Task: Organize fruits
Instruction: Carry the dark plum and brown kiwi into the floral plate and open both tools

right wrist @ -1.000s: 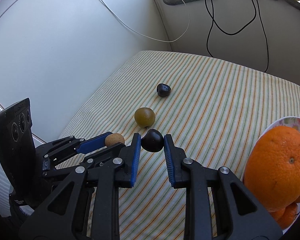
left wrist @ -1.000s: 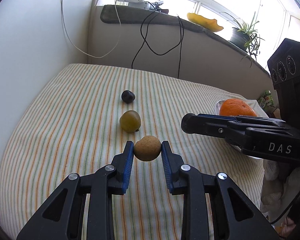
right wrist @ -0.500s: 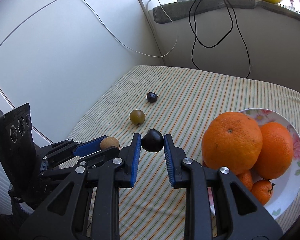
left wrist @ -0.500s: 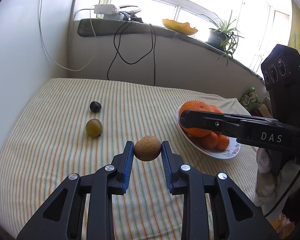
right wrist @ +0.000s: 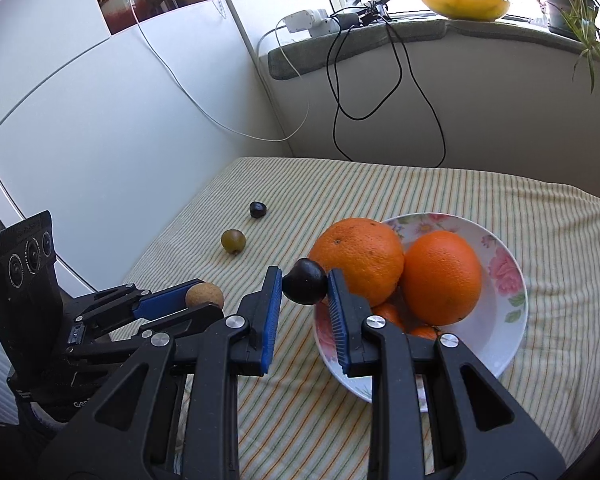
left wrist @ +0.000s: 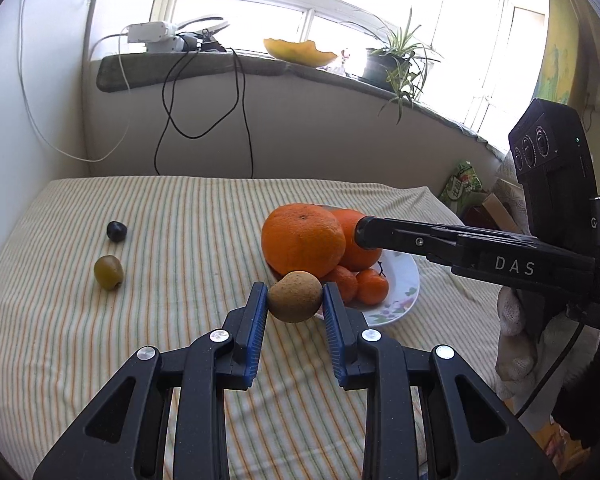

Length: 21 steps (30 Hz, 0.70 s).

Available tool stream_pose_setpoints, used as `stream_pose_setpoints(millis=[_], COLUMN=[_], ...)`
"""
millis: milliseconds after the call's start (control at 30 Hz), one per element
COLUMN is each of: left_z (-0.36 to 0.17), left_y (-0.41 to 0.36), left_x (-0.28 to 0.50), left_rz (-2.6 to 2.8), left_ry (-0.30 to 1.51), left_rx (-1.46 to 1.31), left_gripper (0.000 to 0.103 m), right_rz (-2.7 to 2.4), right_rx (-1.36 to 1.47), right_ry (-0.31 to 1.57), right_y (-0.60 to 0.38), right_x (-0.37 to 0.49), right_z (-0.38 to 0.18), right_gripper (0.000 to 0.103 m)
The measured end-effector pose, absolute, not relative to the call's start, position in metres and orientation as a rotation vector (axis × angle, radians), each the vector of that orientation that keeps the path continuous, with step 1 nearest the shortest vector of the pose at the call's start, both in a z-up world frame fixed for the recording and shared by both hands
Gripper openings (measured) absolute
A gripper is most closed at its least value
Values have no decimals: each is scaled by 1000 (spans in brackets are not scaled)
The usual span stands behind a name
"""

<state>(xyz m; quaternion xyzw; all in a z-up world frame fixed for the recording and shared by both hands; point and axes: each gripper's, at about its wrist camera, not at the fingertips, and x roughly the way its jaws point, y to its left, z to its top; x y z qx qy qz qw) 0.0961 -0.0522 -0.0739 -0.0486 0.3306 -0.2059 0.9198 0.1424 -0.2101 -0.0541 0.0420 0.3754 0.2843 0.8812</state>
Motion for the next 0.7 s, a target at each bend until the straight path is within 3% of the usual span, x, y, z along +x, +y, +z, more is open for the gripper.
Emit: stream_pose_setpoints(millis=[700], left_z=[-81], left_y=[-135], left_x=[108], left_rz=[-541], left_ry=[716], left_rx=[-42], left_gripper=[26], right_rz=[419], right_rx=[149], right_ry=[808], right_y=[-308], right_x=[156], right_z=[-77], right_gripper=[25])
